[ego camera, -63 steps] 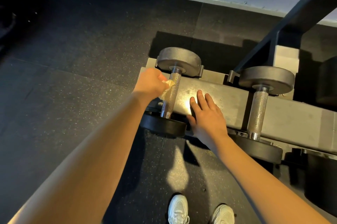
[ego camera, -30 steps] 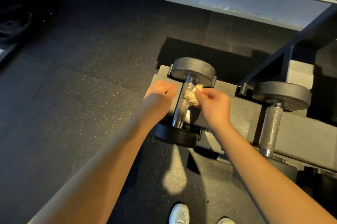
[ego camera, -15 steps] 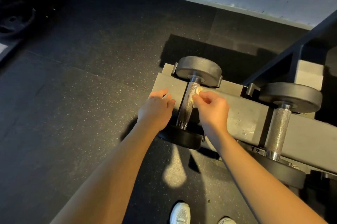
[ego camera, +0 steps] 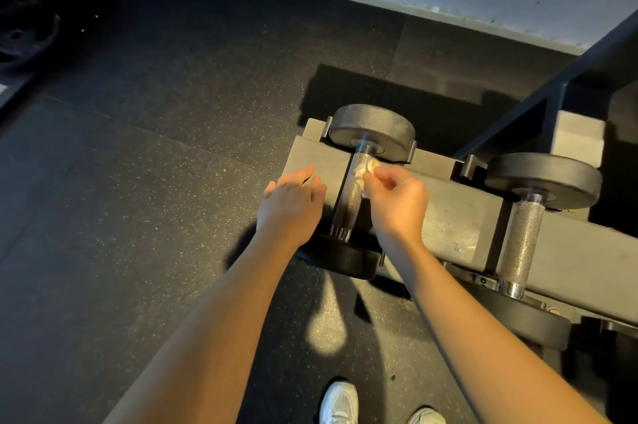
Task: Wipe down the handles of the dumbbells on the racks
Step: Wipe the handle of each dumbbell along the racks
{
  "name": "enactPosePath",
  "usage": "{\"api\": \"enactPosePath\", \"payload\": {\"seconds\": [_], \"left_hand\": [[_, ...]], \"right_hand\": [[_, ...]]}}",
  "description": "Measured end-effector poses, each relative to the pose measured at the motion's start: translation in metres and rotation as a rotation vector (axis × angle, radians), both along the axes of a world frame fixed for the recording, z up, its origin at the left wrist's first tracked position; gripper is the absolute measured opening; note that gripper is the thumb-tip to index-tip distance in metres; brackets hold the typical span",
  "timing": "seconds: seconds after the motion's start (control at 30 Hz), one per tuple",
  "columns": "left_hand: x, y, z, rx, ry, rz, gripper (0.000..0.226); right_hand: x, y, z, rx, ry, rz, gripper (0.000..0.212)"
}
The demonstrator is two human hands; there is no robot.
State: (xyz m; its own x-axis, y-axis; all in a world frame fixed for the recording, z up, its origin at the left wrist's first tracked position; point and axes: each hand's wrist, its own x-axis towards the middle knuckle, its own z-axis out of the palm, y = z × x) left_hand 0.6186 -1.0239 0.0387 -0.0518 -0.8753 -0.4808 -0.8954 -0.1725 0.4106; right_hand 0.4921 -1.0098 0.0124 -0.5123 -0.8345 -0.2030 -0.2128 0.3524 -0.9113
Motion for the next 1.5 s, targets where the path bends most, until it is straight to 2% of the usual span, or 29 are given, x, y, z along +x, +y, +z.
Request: {"api": "enactPosePath", "payload": {"seconds": [0.13,0.4,0.63,0.87,1.13,1.33,1.5], "left_hand": [[0.0,-0.001,-0.003,0.01,-0.001,0.03,0.043],[-0.001,0.002,0.001,0.024,0.023,0.072,0.046],[0.0,0.002,0.001,0.008,0.057,0.087,0.046],[-0.001,0.004,0.004,0.015,0.084,0.096,0.045],[-0.001,0.001,0.001,0.006,0.055,0.061,0.045],[0.002,0.001,-0.009,-0.032,0.105,0.062,0.044],[0.005,-0.004,-0.029,-0.054,0.132,0.106,0.047]], "right_hand": [[0.001,0.021,0.0,0.026,-0.04,0.085,0.01],[-0.003,-0.018,-0.001,-0.045,0.028,-0.04,0.01],[-0.004,0.018,-0.006,0.031,-0.011,0.111,0.009],[-0.011,-0.019,0.0,-0.064,0.075,0.046,0.009],[-0.006,0.03,-0.012,0.03,-0.067,0.151,0.01],[-0.014,-0.013,-0.007,0.003,0.015,0.06,0.01],[-0.008,0.014,-0.011,0.002,0.0,0.138,0.015]]}}
